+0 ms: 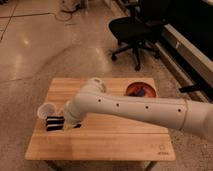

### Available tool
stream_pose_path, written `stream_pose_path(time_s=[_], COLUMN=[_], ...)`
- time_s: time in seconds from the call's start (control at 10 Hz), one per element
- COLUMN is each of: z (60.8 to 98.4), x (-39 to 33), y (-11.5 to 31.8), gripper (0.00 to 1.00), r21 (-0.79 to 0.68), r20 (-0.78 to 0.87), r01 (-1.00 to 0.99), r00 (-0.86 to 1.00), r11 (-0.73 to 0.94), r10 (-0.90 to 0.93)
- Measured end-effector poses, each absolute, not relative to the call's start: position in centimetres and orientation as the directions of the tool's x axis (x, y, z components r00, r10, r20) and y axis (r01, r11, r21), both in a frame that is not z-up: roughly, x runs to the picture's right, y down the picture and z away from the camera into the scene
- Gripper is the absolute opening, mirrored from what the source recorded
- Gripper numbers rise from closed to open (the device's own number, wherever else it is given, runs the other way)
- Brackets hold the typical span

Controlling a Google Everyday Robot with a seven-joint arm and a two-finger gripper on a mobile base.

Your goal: Place the eraser in the ceramic cup

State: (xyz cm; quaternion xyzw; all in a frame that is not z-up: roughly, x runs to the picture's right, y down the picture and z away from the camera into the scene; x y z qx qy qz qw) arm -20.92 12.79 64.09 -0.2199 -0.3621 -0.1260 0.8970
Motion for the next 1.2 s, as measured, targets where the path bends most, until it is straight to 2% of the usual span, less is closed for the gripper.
stream_pose_path(time_s=[0.8, 1.2], z=[63.2, 65.0], x=[-29.9, -32.5], y=[9.1, 7.5], gripper=[0.0, 0.0], r21=[-0.274, -0.266], r20=[0.825, 0.831], r01=[0.423, 0.426], r00=[0.564, 0.555], r11=[0.864, 0.865], r10=[-0.015, -0.017])
